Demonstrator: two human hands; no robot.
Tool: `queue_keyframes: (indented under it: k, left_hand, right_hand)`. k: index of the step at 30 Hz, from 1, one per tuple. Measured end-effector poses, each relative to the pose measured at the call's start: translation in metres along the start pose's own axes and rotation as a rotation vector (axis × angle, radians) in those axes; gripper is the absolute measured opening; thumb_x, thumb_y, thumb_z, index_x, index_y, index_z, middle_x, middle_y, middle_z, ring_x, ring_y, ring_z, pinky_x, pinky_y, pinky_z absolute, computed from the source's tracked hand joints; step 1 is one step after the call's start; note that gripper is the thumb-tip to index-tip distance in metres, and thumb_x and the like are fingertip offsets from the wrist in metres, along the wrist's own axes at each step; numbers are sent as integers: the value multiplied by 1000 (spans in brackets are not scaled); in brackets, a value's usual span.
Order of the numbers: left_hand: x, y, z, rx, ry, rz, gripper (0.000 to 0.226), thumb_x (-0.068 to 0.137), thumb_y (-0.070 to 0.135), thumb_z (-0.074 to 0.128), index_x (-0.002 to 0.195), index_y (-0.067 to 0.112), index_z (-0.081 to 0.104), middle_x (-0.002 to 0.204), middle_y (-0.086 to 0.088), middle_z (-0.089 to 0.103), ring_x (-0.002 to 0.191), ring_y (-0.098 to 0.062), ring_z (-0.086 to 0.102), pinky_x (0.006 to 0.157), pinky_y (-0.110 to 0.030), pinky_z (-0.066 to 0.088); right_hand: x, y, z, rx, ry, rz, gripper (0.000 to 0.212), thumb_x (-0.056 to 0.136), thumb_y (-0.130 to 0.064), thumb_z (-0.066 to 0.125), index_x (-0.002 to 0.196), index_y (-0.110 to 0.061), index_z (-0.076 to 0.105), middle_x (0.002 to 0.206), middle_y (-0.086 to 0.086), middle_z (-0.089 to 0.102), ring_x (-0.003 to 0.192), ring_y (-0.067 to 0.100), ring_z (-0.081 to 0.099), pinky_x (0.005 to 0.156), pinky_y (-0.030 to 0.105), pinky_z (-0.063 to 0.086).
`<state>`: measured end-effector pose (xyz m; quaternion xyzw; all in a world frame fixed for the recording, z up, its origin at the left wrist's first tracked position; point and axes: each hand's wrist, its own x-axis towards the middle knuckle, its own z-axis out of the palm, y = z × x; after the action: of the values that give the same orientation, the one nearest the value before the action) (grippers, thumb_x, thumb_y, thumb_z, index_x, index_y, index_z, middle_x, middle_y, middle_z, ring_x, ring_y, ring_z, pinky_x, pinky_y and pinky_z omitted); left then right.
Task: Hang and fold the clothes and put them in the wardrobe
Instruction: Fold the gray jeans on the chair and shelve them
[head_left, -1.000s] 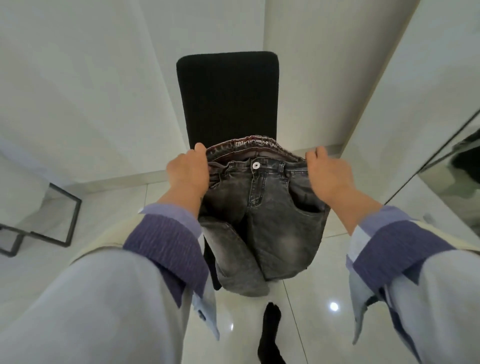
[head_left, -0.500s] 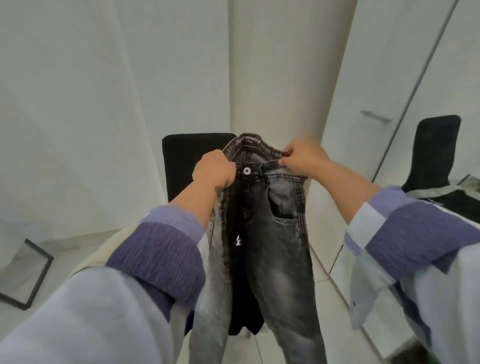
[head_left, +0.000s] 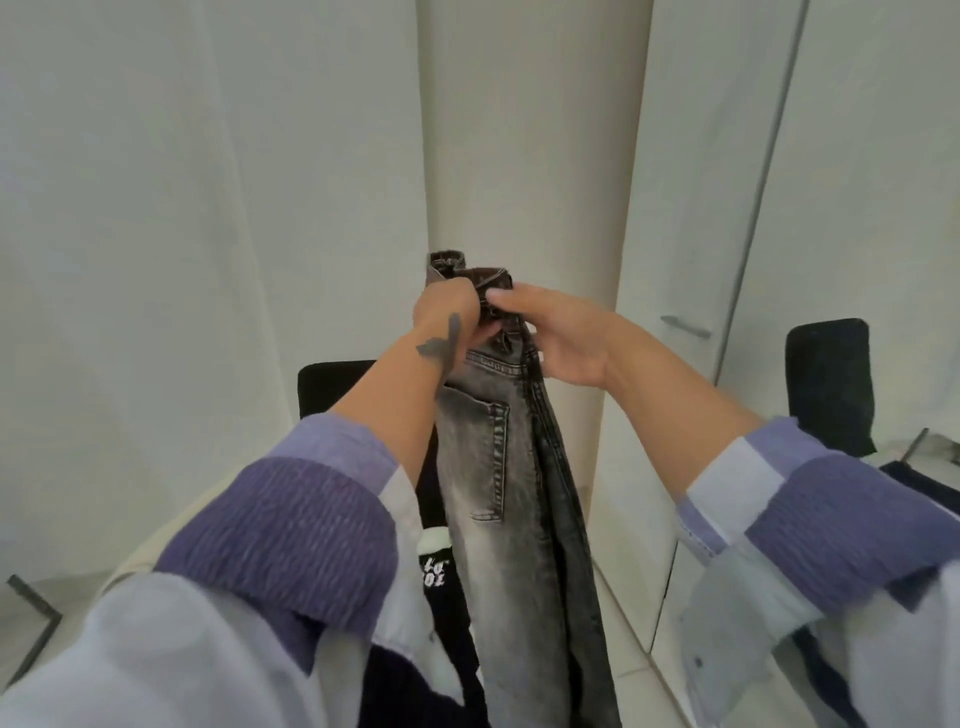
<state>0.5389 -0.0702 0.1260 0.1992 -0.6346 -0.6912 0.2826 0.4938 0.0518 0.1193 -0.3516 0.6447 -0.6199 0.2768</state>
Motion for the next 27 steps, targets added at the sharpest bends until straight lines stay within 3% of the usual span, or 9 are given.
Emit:
queue_keyframes:
  k: [2, 4, 7, 10, 12, 14, 17, 22, 27]
  left_hand:
    - [-6, 2, 0, -20, 26, 7, 32, 96, 6, 39, 125, -3, 51, 111, -19, 64, 83, -25, 65, 41, -22, 50]
    - [-16, 4, 1, -73, 22, 7, 26, 98, 8, 37, 111, -3, 56, 85, -15, 63, 68, -23, 63, 42, -25, 52]
    - [-17, -2, -12, 164, 47, 105, 39, 100, 38, 31, 84, 13, 55, 75, -5, 64, 66, -18, 61, 59, -31, 53]
    - [-13, -20, -46, 527, 277, 294, 45, 94, 58, 31, 92, 18, 52, 93, -1, 62, 88, -20, 58, 81, -35, 46]
    - [-14, -35, -70, 593, 456, 298, 57, 87, 67, 38, 108, 16, 49, 112, -5, 55, 106, -24, 53, 91, -39, 43]
    - [-17, -47, -89, 528, 518, 243, 78, 77, 78, 40, 122, 14, 43, 123, -6, 51, 114, -25, 50, 99, -42, 41]
    - [-26, -51, -109, 322, 464, 169, 87, 70, 83, 44, 124, 15, 43, 113, 0, 57, 101, -21, 56, 93, -34, 43]
    - [-42, -35, -132, 435, 632, 342, 72, 70, 81, 49, 101, 18, 65, 98, 2, 67, 88, -17, 61, 76, -28, 44]
    - [-46, -3, -135, 515, 793, 434, 62, 73, 76, 51, 99, 20, 62, 89, 10, 60, 80, -11, 54, 71, -24, 38]
  right_hand:
    - [1, 5, 0, -33, -68, -36, 40, 89, -4, 56, 127, -15, 54, 115, 10, 63, 110, 26, 58, 95, 49, 48]
    - [3, 8, 3, -26, 4, -71, 47, 87, 13, 46, 127, -12, 52, 113, 11, 62, 106, 25, 58, 97, 50, 47]
    - [8, 13, 5, -3, 88, -79, 45, 89, 15, 40, 121, -13, 55, 111, 11, 62, 106, 28, 60, 98, 49, 47]
    - [9, 16, 7, -2, 58, -85, 41, 90, 14, 41, 116, -14, 57, 105, 8, 63, 102, 29, 61, 96, 50, 48]
    - [8, 14, 10, 23, 11, -92, 40, 91, 13, 41, 115, -14, 57, 107, 10, 61, 99, 30, 58, 95, 51, 48]
    - [7, 11, 15, 65, -39, -100, 38, 92, 11, 40, 115, -14, 56, 109, 12, 59, 97, 30, 58, 93, 51, 48]
    - [9, 6, 22, 111, -107, -101, 38, 92, 10, 40, 117, -14, 55, 106, 12, 61, 97, 31, 58, 93, 50, 47]
    - [11, -7, 33, 124, -149, -127, 31, 94, 7, 38, 104, -16, 56, 92, 6, 62, 77, 21, 62, 71, 35, 55]
    - [24, -22, 41, 144, -137, -158, 33, 94, 9, 36, 105, -16, 55, 94, 8, 64, 79, 22, 65, 78, 42, 55]
